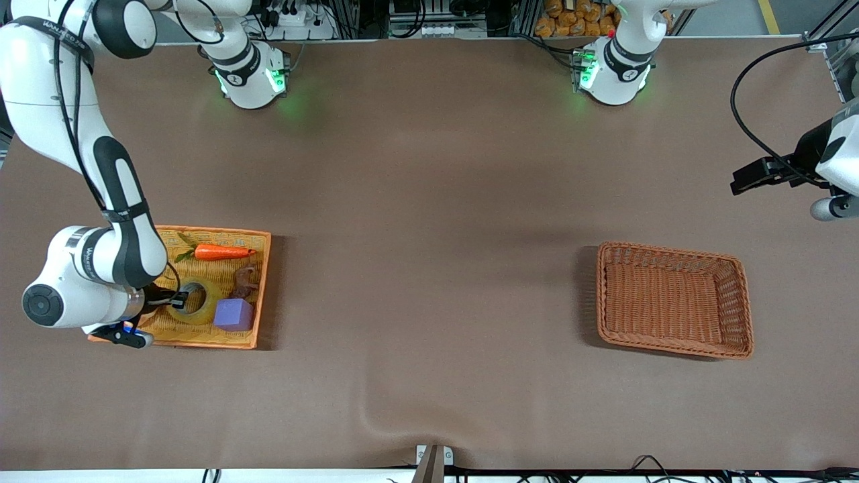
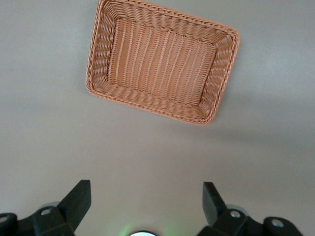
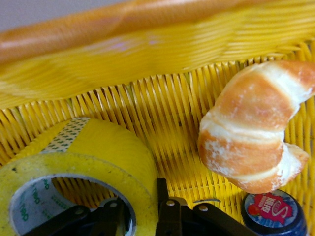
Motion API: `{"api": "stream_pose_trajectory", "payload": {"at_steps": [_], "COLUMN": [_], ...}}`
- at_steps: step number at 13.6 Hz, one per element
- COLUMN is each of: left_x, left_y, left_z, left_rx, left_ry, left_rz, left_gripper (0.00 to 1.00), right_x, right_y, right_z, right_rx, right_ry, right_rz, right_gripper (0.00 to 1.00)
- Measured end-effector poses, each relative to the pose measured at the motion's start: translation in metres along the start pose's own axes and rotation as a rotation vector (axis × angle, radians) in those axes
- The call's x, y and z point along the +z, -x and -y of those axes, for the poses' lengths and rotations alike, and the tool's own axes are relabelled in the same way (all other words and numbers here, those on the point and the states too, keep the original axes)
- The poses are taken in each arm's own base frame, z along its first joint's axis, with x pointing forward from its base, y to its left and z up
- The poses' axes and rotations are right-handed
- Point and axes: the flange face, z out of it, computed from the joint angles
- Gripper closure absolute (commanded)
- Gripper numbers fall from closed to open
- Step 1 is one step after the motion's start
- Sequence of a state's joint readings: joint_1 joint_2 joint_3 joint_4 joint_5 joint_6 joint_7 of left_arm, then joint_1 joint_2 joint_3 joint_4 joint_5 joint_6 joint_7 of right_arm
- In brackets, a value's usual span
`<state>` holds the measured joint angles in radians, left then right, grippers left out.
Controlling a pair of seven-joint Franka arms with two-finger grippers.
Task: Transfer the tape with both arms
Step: 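Close the right gripper on the tape roll's rim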
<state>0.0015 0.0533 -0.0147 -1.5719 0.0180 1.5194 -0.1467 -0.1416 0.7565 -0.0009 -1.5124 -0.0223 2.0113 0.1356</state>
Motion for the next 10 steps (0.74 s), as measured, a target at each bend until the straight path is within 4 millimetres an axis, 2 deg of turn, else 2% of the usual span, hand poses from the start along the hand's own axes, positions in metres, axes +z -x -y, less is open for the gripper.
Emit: {"api": "stream_pose_trajectory", "payload": {"at_steps": [2, 3, 5, 6, 8, 10], "left_x": [0.000, 0.002, 0.006, 0.007, 0.007, 0.007], "left_y": [0.000, 0.000, -0.001, -0.002, -0.001, -0.001], "left_z": [-0.002, -0.003, -0.009, -0.011, -0.013, -0.013], "left_rx": [0.004, 0.006, 0.015, 0.019, 0.023, 0.024], "left_ry": [0.000, -0.001, -0.003, -0.004, -0.004, -0.004], "left_rz": [0.001, 0.004, 0.014, 0.015, 0.015, 0.014], "left_gripper": [0.00, 0.00, 0.00, 0.00, 0.00, 0.00], "right_x": [-0.011, -0.025, -0.076, -0.102, -0.131, -0.141], "right_y": [-0.003, -0.004, -0.002, 0.002, 0.014, 0.030], "right_z": [-0.001, -0.004, -0.005, 0.001, 0.035, 0.090], "right_rx": [0.002, 0.005, 0.004, -0.002, -0.004, 0.009], "right_ry": [-0.002, 0.000, 0.000, -0.019, -0.102, -0.124], "right_rz": [-0.012, 0.006, 0.045, 0.056, 0.079, 0.098], "right_gripper": [1.00, 1.00, 1.00, 1.00, 1.00, 1.00]}}
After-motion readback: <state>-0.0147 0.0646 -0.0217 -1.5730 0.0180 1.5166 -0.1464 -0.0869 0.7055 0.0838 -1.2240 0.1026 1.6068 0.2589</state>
